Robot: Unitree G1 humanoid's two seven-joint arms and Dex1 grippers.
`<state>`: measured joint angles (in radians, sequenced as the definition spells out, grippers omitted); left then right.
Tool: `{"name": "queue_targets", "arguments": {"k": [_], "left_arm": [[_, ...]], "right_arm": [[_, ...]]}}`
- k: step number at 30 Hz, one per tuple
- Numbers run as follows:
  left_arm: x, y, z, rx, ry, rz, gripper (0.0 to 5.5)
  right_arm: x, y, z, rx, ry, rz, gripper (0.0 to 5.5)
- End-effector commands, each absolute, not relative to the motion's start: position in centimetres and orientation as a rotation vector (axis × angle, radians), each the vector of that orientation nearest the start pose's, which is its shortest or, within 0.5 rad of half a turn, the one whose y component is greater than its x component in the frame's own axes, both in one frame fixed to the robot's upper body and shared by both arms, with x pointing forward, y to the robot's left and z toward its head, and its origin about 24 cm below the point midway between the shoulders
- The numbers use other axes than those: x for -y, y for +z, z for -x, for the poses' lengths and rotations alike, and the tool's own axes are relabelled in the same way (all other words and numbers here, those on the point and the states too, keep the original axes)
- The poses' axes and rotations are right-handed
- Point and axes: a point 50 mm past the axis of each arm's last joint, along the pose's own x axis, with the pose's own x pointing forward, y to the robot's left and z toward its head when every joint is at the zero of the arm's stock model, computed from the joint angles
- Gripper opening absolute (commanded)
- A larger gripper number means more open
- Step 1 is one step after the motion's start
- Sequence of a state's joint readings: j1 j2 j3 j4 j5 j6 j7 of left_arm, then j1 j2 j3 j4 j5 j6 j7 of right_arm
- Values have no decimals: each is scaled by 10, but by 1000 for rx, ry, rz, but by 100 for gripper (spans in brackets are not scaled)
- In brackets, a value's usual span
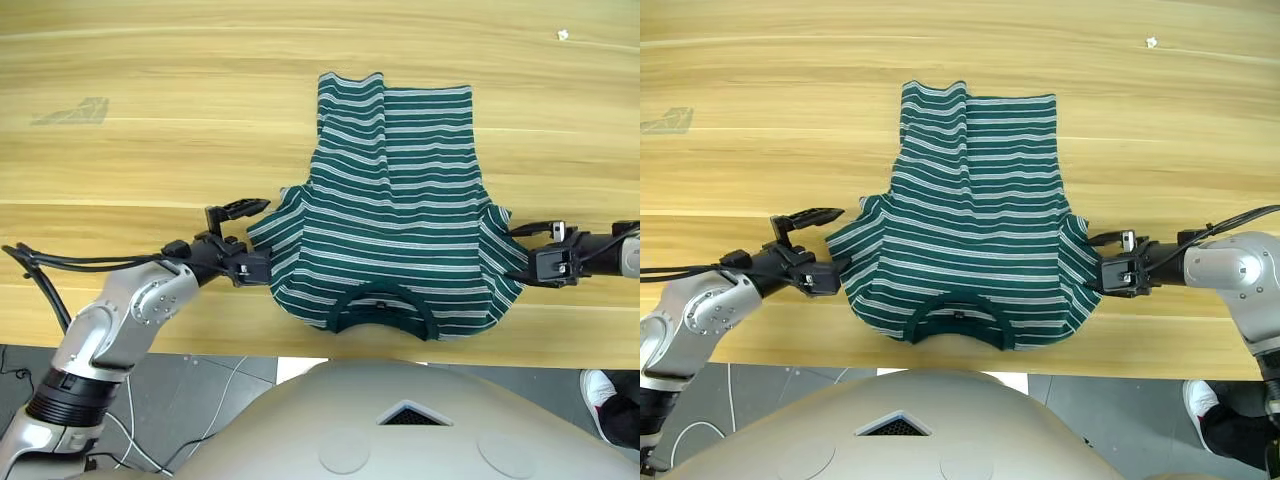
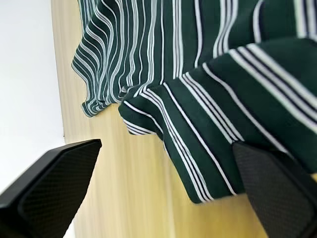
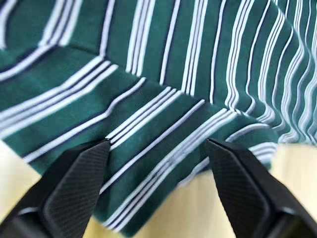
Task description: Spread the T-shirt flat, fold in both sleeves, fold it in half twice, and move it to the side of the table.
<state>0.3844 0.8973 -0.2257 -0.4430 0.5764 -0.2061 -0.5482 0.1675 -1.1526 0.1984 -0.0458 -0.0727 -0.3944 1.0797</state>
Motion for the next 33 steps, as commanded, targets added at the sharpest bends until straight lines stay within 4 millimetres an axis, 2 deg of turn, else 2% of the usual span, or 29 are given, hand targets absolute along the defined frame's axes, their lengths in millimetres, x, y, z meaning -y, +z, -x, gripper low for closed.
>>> {"name": "queue_targets", "arguments": {"k": [1, 5, 8, 15, 17, 19, 22, 27, 30, 33], "left_arm": [[-176, 50, -111, -228, -1301, -1327, 490], [-185, 78, -125, -197, -1283, -1518, 490], [-194, 91, -137, -201, -1238, -1620, 490], [-205, 83, -146, -210, -1199, -1675, 490], [-197, 89, -160, -106, -1125, -1640, 490], [-190, 100, -190, 12, -978, -1594, 490], [-181, 113, -232, 117, -840, -1527, 490], [-167, 110, -269, 156, -802, -1488, 490], [-157, 96, -280, 139, -849, -1481, 490], [-151, 82, -279, 104, -907, -1422, 490]], "right_arm": [[262, 70, -164, -567, 1495, 1066, 357], [279, 78, -179, -588, 1380, 1154, 357], [290, 83, -187, -601, 1312, 1198, 357], [287, 94, -189, -549, 1316, 1185, 357], [289, 104, -208, -496, 1212, 1255, 357], [292, 114, -234, -440, 1081, 1345, 357], [281, 117, -265, -345, 985, 1399, 357], [248, 102, -306, -195, 933, 1377, 357], [228, 88, -323, -145, 923, 1344, 357], [218, 82, -333, -105, 902, 1326, 357]]}}
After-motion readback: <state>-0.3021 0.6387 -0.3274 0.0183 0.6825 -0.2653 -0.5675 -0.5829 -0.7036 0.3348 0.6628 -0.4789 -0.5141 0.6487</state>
